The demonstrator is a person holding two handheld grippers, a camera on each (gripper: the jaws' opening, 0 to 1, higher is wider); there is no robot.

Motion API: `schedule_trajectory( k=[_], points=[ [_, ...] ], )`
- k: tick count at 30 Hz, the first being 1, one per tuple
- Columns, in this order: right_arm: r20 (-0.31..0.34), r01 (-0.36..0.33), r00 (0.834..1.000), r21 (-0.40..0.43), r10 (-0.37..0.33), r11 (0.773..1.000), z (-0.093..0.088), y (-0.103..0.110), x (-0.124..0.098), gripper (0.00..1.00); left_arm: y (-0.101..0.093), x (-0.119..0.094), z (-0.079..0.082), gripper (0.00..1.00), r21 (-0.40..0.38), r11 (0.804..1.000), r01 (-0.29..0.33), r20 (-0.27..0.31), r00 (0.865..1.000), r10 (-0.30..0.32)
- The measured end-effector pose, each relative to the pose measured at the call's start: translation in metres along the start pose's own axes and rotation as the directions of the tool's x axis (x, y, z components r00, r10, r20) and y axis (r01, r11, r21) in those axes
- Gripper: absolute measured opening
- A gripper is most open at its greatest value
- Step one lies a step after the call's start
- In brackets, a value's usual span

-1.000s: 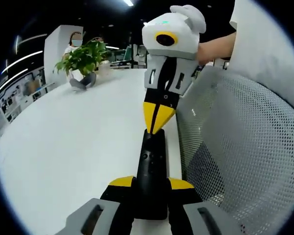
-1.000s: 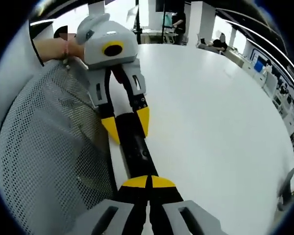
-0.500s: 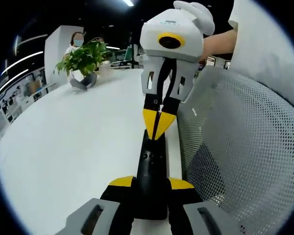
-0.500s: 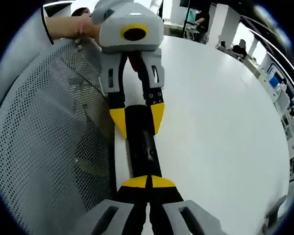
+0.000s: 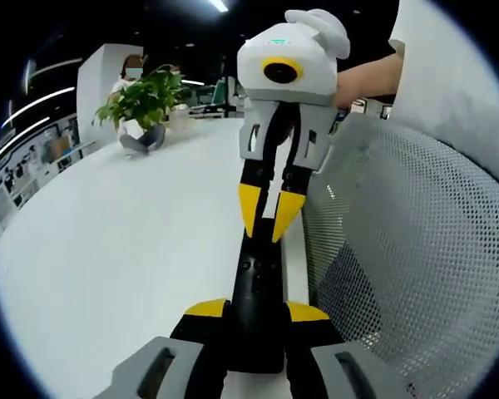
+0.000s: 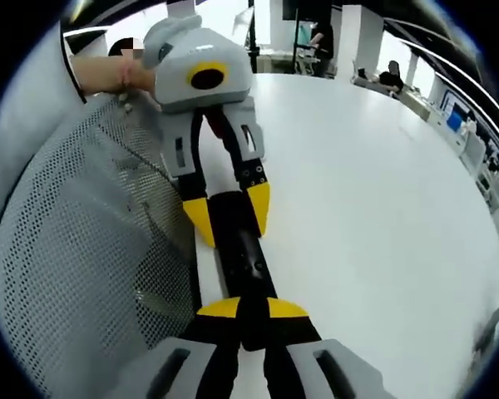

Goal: Press the specified remote control buttons in sequence, fully releasing each button before pressing the next.

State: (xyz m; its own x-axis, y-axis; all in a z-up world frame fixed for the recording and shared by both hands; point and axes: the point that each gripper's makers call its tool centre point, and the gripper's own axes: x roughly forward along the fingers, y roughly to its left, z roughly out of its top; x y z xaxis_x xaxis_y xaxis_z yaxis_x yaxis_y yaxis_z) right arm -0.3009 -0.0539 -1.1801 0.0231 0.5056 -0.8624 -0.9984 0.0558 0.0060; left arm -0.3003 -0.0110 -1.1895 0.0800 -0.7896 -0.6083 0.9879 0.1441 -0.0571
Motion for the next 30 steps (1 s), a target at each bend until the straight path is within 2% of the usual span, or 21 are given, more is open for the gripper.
schedule_trajectory(
  k=[5,8,11,12,13,14,16,18,19,21,23,30],
  points=[
    [-0.043,-0.042,0.998,-0.080,0.038,0.996,-0.0006,0.0015,0.0017,0.08,0.0003,0.0000,-0.0002,0.24,-0.014,1.000,-0.004,0.006,1.000,0.004],
    [-0.061,-0.074,0.996,-0.082,0.069,0.994,-0.0001,0.0003,0.0022,0.08,0.0002,-0.0001,0.0001,0.24,-0.016,1.000,-0.004,0.007,1.000,0.004],
    [-0.088,-0.073,0.994,-0.096,0.065,0.993,-0.0003,0.0020,0.0032,0.08,0.0002,0.0002,0.0000,0.24,-0.012,1.000,-0.002,0.007,1.000,0.002],
    [-0.101,-0.066,0.994,-0.151,0.051,0.986,-0.0012,0.0016,0.0029,0.08,0.0001,0.0003,-0.0001,0.24,-0.010,1.000,-0.002,0.005,1.000,0.002],
    [-0.089,-0.066,0.994,-0.119,0.056,0.991,-0.0014,0.0024,0.0028,0.08,0.0000,0.0006,-0.0001,0.24,-0.005,1.000,-0.002,0.002,1.000,0.002],
    [-0.059,-0.061,0.997,-0.047,0.058,0.997,-0.0006,0.0019,0.0025,0.08,0.0000,0.0009,0.0000,0.24,-0.004,1.000,-0.003,0.001,1.000,0.003],
    [-0.040,-0.061,0.997,-0.047,0.060,0.997,-0.0014,-0.0002,0.0013,0.08,0.0004,0.0010,0.0001,0.24,-0.009,1.000,-0.003,0.002,1.000,0.003],
    [0.031,-0.056,0.998,0.007,0.056,0.998,0.0009,0.0001,0.0007,0.08,0.0009,0.0007,0.0000,0.24,-0.018,1.000,0.001,0.011,1.000,0.000],
    [0.059,-0.056,0.997,-0.019,0.057,0.998,0.0007,0.0003,0.0000,0.08,0.0008,0.0009,-0.0001,0.24,-0.020,1.000,0.001,0.012,1.000,-0.001],
    [0.100,-0.034,0.994,-0.019,0.036,0.999,-0.0005,0.0007,-0.0006,0.08,0.0006,0.0013,0.0000,0.24,-0.019,1.000,-0.002,0.011,1.000,0.002],
    [0.105,-0.025,0.994,-0.058,0.031,0.998,-0.0003,0.0024,-0.0002,0.08,0.0008,0.0017,-0.0003,0.24,-0.015,1.000,-0.004,0.007,1.000,0.004],
    [0.112,-0.075,0.990,-0.071,0.083,0.995,0.0036,0.0001,0.0017,0.08,0.0010,0.0018,-0.0002,0.24,-0.016,1.000,-0.004,0.010,1.000,0.004]
  ],
)
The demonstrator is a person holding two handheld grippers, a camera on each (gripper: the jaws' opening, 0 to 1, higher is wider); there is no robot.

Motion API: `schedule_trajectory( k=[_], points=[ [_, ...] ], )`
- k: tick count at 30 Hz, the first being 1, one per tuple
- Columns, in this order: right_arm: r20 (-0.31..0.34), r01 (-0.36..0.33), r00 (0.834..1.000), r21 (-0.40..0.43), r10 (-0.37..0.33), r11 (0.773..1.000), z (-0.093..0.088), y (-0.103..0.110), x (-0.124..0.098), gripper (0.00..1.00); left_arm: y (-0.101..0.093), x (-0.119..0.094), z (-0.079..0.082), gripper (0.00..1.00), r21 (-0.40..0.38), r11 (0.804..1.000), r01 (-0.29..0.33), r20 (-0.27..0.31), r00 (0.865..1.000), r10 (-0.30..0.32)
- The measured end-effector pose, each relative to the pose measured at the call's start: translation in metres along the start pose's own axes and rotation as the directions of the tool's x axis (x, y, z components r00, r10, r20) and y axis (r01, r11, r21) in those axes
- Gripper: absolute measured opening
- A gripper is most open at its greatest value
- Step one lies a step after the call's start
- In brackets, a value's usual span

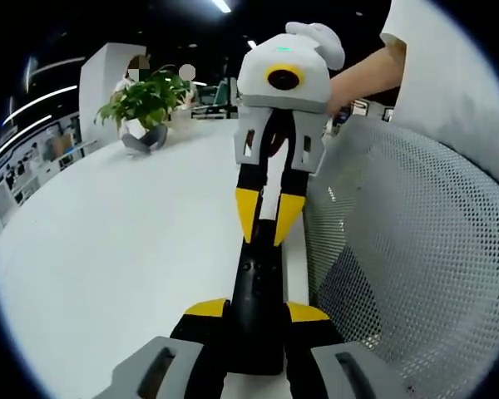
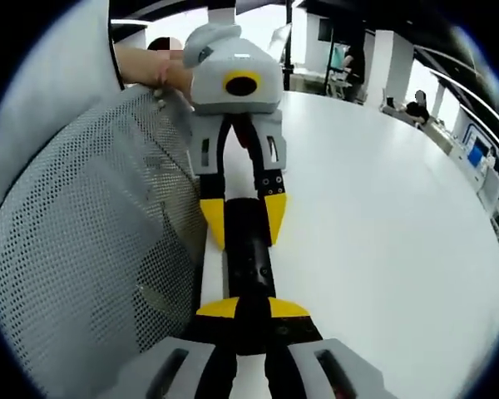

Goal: Press the specified remote control buttons in sequence, fully releasing each button before pressing the next.

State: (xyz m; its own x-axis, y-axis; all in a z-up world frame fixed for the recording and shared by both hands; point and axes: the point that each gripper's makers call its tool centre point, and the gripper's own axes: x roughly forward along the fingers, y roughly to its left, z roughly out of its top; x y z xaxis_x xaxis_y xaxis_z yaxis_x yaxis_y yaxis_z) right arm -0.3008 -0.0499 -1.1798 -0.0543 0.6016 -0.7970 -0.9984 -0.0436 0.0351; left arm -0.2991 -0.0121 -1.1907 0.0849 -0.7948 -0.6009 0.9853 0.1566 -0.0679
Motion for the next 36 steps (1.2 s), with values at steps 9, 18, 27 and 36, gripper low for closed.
schedule_trajectory(
  k=[9,18,27,36],
  points=[
    [-0.271,-0.101,0.960,-0.112,0.067,0.989,-0.0007,0.0016,0.0042,0.08,-0.0007,-0.0002,0.0002,0.24,0.006,1.000,0.000,-0.003,1.000,0.000],
    [-0.146,-0.016,0.989,0.012,0.018,1.000,0.0013,-0.0018,0.0031,0.07,-0.0004,-0.0001,0.0004,0.24,-0.001,1.000,-0.001,0.001,1.000,0.001],
    [-0.035,0.062,0.998,0.013,-0.061,0.998,0.0042,-0.0003,0.0032,0.07,-0.0003,0.0005,0.0003,0.24,0.005,1.000,-0.003,-0.001,1.000,0.003],
    [-0.183,-0.032,0.983,-0.157,0.003,0.987,0.0056,0.0035,0.0075,0.04,-0.0007,0.0007,0.0008,0.24,0.015,1.000,-0.001,-0.004,1.000,0.001]
  ],
)
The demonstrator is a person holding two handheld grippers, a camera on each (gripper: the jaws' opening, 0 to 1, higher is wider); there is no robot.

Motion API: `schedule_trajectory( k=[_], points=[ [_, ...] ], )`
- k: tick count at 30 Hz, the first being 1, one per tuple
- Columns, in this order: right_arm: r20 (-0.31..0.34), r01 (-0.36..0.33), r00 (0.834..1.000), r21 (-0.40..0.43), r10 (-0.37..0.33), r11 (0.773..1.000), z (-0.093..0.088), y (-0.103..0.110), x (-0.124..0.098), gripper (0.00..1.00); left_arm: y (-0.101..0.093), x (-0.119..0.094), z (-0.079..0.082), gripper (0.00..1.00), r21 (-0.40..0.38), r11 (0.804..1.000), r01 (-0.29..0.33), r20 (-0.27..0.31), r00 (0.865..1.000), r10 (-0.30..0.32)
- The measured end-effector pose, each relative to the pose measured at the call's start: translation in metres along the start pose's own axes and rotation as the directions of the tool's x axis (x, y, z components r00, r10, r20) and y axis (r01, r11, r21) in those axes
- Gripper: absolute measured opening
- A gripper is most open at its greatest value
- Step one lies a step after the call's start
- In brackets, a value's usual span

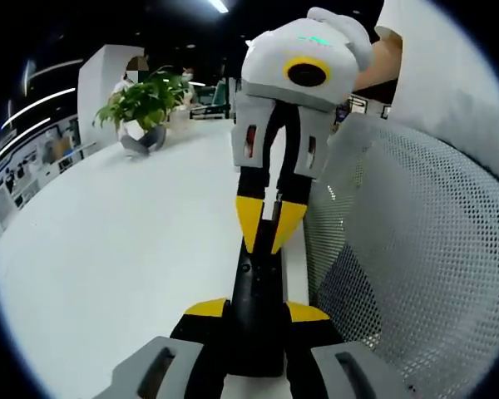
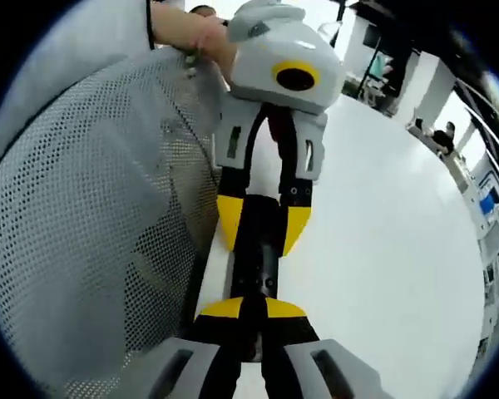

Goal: Press the specified remote control buttons in sequence, fully releasing each button before pressing the next.

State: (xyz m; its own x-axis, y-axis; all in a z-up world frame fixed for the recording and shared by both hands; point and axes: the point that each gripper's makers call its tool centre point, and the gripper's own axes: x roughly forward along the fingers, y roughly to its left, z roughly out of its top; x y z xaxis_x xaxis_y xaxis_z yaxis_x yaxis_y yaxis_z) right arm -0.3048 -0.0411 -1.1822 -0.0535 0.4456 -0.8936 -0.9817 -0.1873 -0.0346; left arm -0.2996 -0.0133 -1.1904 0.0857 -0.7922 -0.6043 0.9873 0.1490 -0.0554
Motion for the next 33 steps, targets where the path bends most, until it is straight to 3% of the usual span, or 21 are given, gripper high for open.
schedule_trajectory(
  k=[6,9,13,19,23,30,33],
  points=[
    [-0.066,0.011,0.998,0.190,0.002,0.982,-0.0004,-0.0044,0.0019,0.04,0.0001,-0.0004,0.0004,0.24,-0.006,1.000,0.000,0.004,1.000,0.000],
    [-0.019,0.036,0.999,0.229,-0.032,0.973,-0.0003,-0.0052,0.0009,0.03,0.0002,-0.0007,0.0005,0.24,-0.008,1.000,0.000,0.005,1.000,0.000],
    [0.077,0.074,0.993,0.122,-0.084,0.990,0.0008,-0.0034,-0.0008,0.03,0.0001,-0.0009,0.0006,0.24,-0.007,1.000,0.000,0.005,1.000,0.000],
    [0.102,0.122,0.986,0.072,-0.129,0.990,0.0054,-0.0011,0.0009,0.00,0.0001,-0.0009,0.0005,0.24,-0.007,1.000,-0.001,0.005,1.000,0.001],
    [0.092,0.112,0.988,0.123,-0.123,0.986,0.0063,-0.0054,-0.0001,0.00,0.0001,-0.0010,0.0006,0.24,-0.010,1.000,-0.001,0.007,1.000,0.001],
    [0.084,0.101,0.990,0.142,-0.114,0.985,0.0037,0.0005,-0.0006,0.00,-0.0001,-0.0013,0.0010,0.24,-0.014,1.000,0.000,0.008,1.000,0.000],
    [0.030,0.087,0.995,0.219,-0.096,0.972,0.0030,-0.0021,0.0010,0.00,-0.0001,-0.0013,0.0011,0.24,-0.015,1.000,-0.001,0.007,1.000,0.001]
  ],
)
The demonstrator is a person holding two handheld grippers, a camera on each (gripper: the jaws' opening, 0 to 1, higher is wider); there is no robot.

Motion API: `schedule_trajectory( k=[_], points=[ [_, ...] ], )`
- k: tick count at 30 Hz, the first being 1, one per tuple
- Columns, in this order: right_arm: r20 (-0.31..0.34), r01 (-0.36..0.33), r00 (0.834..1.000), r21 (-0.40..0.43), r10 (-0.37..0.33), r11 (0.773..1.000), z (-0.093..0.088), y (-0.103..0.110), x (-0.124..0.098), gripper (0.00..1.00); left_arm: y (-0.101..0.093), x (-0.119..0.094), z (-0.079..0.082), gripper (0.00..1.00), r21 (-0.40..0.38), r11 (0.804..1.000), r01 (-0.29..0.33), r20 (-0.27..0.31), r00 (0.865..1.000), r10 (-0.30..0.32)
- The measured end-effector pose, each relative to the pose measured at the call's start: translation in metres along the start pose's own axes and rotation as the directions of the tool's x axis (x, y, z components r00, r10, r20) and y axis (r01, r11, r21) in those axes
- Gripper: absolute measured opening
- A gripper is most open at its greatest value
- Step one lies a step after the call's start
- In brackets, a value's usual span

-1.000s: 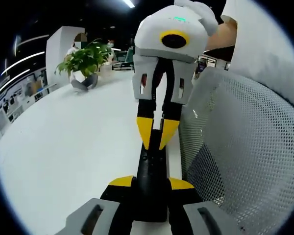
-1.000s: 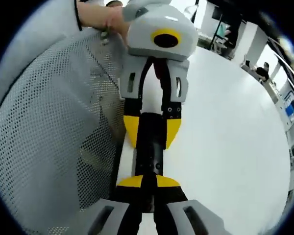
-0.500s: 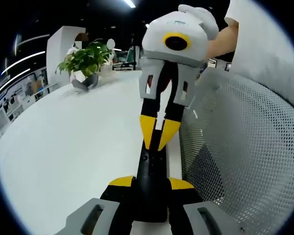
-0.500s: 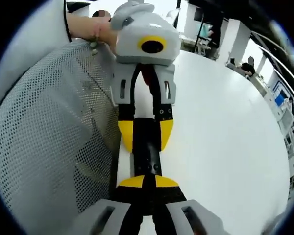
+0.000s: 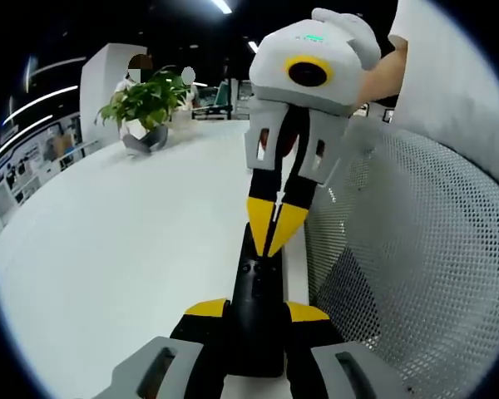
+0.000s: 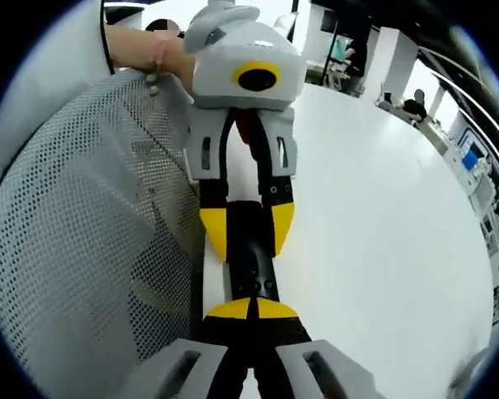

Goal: Press the specified remote control buttons in sequence, fully releasing each button before pressing the next.

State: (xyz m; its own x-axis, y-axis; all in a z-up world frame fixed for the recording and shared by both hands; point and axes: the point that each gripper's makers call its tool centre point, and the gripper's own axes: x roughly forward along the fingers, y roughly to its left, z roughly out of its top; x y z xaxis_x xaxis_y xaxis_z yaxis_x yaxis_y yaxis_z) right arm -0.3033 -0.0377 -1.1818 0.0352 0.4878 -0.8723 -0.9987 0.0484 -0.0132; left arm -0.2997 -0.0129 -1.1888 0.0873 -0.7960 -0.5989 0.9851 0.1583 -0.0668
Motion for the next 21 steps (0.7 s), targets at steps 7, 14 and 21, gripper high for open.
schedule_trajectory(
  k=[7,14,21],
  points=[
    [-0.019,-0.032,0.999,0.076,0.034,0.997,0.0000,-0.0009,-0.0002,0.00,-0.0002,0.0003,-0.0003,0.24,0.009,1.000,0.004,-0.003,1.000,-0.004],
    [0.012,-0.065,0.998,0.153,0.064,0.986,-0.0013,-0.0018,-0.0032,0.00,0.0002,0.0003,-0.0001,0.24,-0.002,1.000,0.002,0.001,1.000,-0.002],
    [-0.028,-0.030,0.999,0.110,0.034,0.994,-0.0077,-0.0040,-0.0054,0.00,0.0006,0.0006,-0.0005,0.24,-0.003,1.000,0.002,0.001,1.000,-0.002]
  ],
)
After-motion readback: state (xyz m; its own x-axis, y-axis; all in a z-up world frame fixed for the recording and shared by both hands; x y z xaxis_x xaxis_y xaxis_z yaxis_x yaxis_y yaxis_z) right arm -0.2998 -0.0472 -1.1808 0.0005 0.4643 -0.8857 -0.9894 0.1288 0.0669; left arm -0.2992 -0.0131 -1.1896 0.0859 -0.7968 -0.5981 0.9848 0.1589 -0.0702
